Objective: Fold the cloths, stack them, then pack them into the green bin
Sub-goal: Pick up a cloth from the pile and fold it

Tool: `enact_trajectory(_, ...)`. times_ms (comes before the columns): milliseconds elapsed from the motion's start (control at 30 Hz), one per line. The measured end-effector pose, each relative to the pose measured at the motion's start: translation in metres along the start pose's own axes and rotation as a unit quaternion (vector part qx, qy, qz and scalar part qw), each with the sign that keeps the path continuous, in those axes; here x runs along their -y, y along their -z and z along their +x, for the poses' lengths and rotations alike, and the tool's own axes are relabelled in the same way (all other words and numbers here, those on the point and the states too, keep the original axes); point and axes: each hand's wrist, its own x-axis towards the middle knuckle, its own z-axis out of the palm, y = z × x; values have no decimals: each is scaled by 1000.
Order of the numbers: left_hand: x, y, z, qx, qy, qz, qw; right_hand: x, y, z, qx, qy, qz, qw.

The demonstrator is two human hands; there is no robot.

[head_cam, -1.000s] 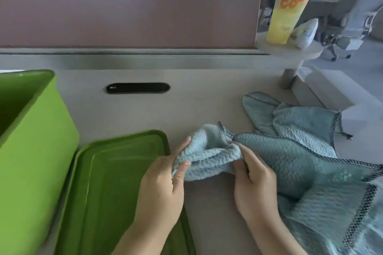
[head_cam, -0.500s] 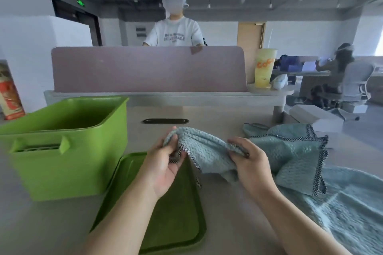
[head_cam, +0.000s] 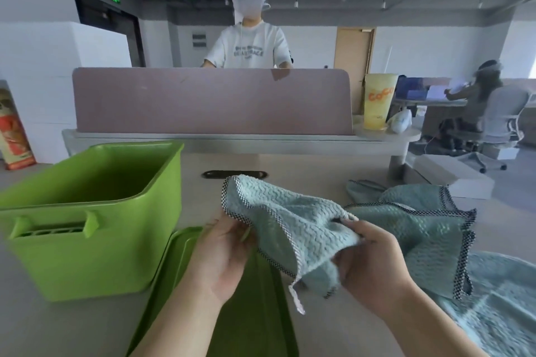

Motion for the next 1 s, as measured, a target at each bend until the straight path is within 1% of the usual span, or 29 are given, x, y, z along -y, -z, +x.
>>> enact_trajectory(67, -5, -1, -3, -18, 8, 19, 1000, 2, -2, -3, 49, 0, 42, 998)
enact_trajectory(133, -8, -5, -7, -8, 26, 32, 999, 4, -10, -8, 62, 3, 47, 997)
enact_trajectory(200, -11, -10, -10, -13, 55, 36, 998, 2, -16, -11, 47, 3, -7, 999)
enact_trajectory(267, -13, -13, -14, -25, 85, 37, 995, -3, -21, -12, -22, 16, -79, 996)
enact_trajectory(333, -11, -11, -14, -36, 132, -2, 991, -8, -19, -9, -97, 12, -122, 988)
enact_trajectory(367, -9, -9, -13, -38, 151, 1, 988, -10, -19, -9, -138, 4, -141, 980)
enact_trajectory(433, -8, -6, -14, -19, 165, 51, 985, -11, -16, -9, -208, -30, -178, 961)
enact_trajectory(500, -9, 1, -14, -21, 154, 81, 984, -9, -12, -9, -251, -68, -218, 941)
enact_trajectory(567, -9, 4, -12, -48, 147, 85, 984, -10, -2, -8, -249, -119, -245, 929)
enact_trajectory(633, -12, 7, -11, -69, 144, 88, 983, -10, -4, -2, -219, -188, -213, 933)
enact_trajectory(667, -15, 5, -9, -71, 143, 88, 983, -12, -6, 2, -199, -211, -175, 941)
enact_trajectory(700, -15, 4, -5, -55, 147, 73, 985, -13, -7, 6, -180, -214, -152, 948)
enact_trajectory(733, -16, -1, -4, -25, 157, 31, 987, -12, -9, 5, -155, -198, -133, 959)
enact_trajectory(800, -22, -2, 5, 36, 179, -84, 980, -7, -10, 3, -121, -154, -74, 978)
enact_trajectory(867, -28, 3, 11, 70, 186, -148, 969, -1, -15, -2, -118, -112, 5, 987)
enact_trajectory(900, -32, 8, 12, 95, 194, -179, 960, 3, -14, -2, -117, -93, 24, 988)
enact_trajectory(967, -39, 16, 11, 134, 192, -192, 953, 10, -13, 2, -119, -71, 54, 989)
enact_trajectory(1000, -43, 17, 11, 159, 181, -176, 955, 14, -14, 2, -117, -65, 44, 990)
